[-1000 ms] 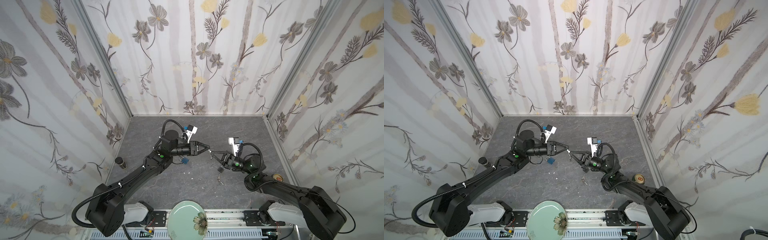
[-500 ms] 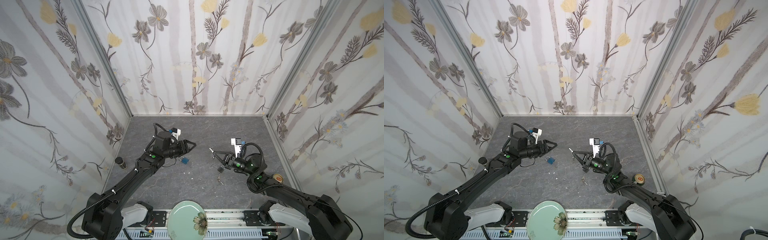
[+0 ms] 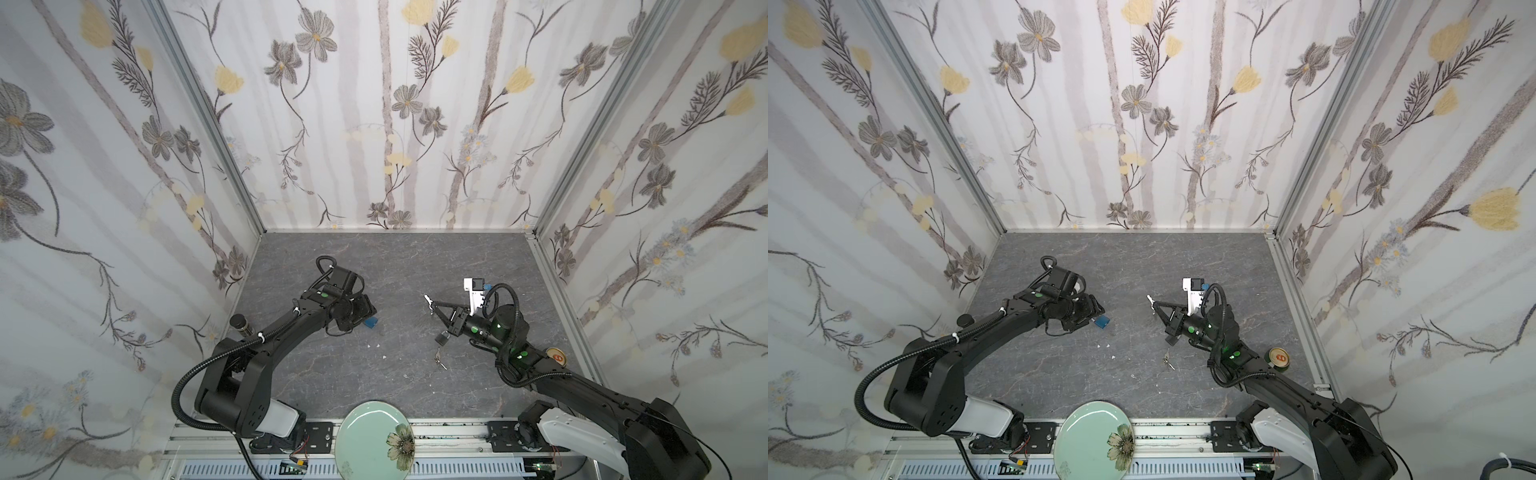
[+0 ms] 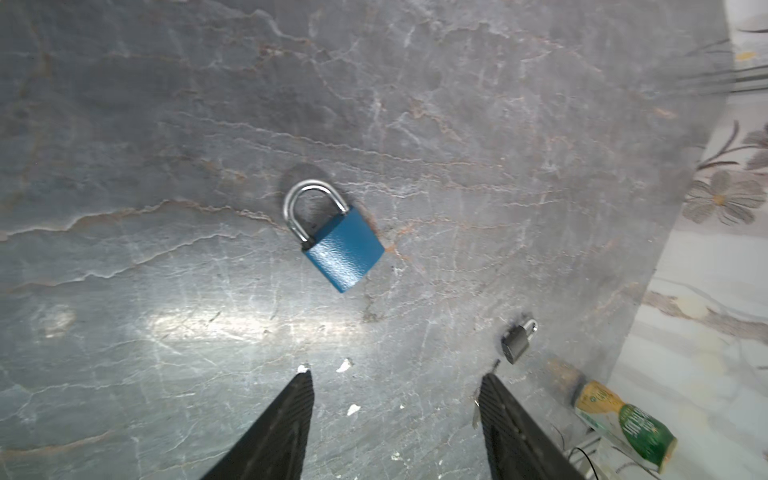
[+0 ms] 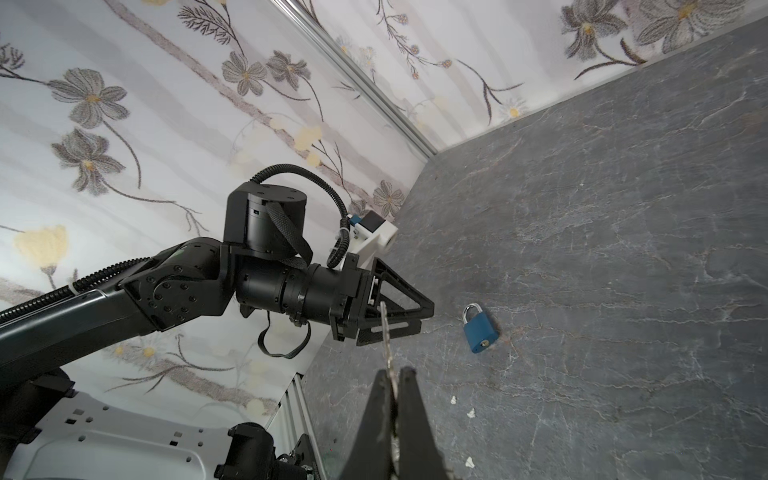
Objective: Unlock with the key
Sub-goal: 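Lower the open left gripper onto the blue padlock and close on it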
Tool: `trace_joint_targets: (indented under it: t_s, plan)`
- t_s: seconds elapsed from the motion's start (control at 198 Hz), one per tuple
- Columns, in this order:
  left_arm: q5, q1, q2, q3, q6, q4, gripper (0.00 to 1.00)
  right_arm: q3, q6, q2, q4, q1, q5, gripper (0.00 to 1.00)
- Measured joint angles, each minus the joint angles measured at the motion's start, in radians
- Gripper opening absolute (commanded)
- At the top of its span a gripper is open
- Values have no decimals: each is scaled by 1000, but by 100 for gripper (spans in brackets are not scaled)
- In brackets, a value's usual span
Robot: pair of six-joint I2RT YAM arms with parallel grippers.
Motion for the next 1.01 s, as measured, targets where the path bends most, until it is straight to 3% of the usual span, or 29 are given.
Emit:
trace_joint_targets:
  t_s: [1.008]
  plan:
    - [-68,-1,332,183,-47,-30,60,-64,-3,-42,-9,5,52,0]
